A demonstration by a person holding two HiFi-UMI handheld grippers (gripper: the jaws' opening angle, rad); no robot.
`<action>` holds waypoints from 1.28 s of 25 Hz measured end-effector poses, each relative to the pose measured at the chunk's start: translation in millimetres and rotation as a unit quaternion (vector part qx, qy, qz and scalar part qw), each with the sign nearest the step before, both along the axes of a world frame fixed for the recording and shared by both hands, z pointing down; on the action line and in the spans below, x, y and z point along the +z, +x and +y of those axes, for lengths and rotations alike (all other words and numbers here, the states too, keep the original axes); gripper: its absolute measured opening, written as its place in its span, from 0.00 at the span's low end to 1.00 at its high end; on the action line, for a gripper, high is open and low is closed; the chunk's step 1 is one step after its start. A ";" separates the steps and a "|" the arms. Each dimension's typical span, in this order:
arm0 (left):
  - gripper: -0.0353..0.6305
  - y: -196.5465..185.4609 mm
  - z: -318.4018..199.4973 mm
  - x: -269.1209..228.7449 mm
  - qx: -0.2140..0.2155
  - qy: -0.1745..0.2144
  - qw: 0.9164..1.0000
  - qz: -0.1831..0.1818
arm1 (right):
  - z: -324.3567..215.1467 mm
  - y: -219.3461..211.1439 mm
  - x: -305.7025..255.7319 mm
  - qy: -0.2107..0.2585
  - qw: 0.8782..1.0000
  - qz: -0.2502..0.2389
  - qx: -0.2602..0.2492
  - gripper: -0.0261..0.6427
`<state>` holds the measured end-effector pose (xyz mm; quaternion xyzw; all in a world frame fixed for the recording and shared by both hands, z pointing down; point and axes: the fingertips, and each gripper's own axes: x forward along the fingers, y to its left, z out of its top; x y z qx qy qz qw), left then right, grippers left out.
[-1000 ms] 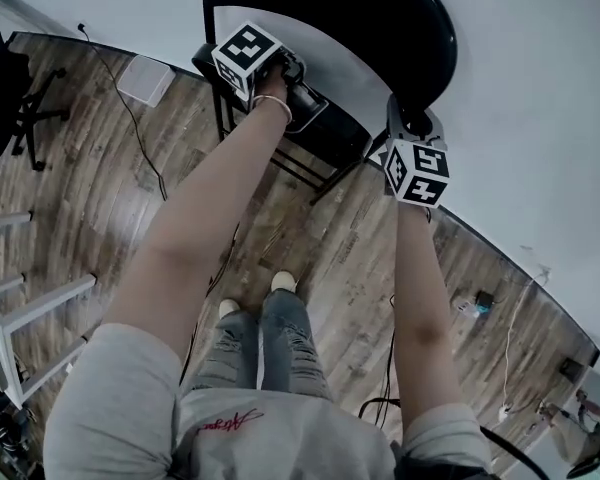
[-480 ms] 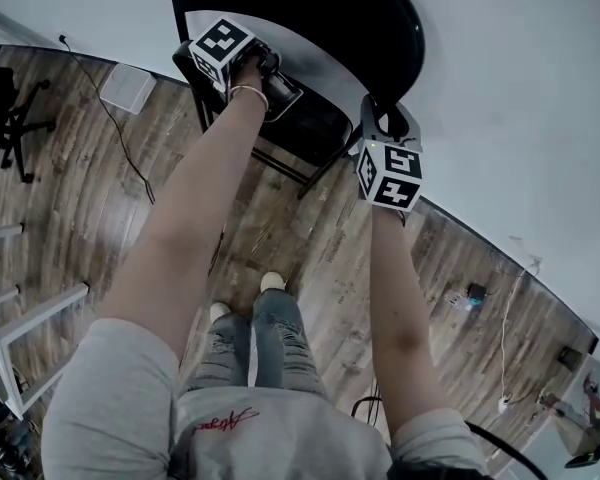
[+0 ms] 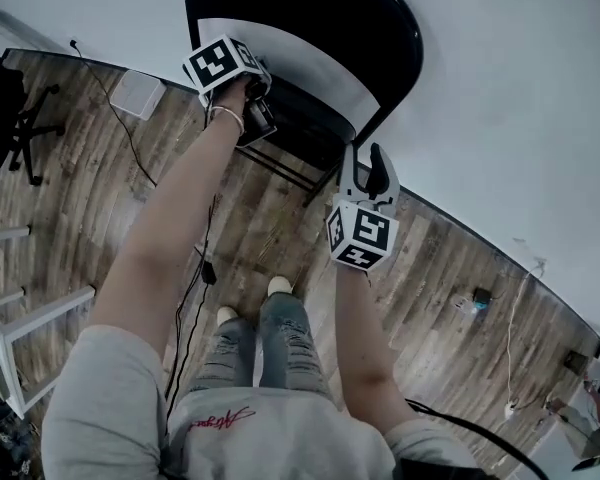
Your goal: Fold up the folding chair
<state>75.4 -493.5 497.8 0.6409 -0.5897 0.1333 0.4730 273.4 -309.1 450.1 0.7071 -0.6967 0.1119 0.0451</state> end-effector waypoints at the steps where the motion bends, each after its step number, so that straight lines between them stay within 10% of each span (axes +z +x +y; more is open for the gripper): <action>1: 0.55 -2.6 1.8 -2.5 0.002 0.007 1.000 0.003 | 1.1 -10.3 4.0 -0.004 1.000 0.002 -0.012 0.26; 9: 0.55 -71.0 96.5 -57.7 0.048 0.159 0.984 -0.055 | 47.1 -60.6 -39.0 0.037 0.998 0.005 -0.057 0.25; 12: 0.16 -101.5 171.8 -96.5 0.045 0.255 0.959 -0.111 | 86.5 -80.5 -68.2 0.061 0.997 0.004 -0.051 0.25; 20: 0.08 -139.3 326.3 -219.6 0.148 0.448 0.878 -0.077 | 209.6 -158.1 -177.5 0.158 0.986 0.052 -0.004 0.10; 23: 0.08 -165.3 376.9 -254.4 0.193 0.476 0.856 -0.061 | 272.5 -203.5 -211.2 0.183 0.982 0.050 0.018 0.10; 32: 0.08 -224.3 492.7 -296.6 0.273 0.466 0.842 0.007 | 384.2 -290.4 -271.0 0.222 0.973 0.065 0.016 0.10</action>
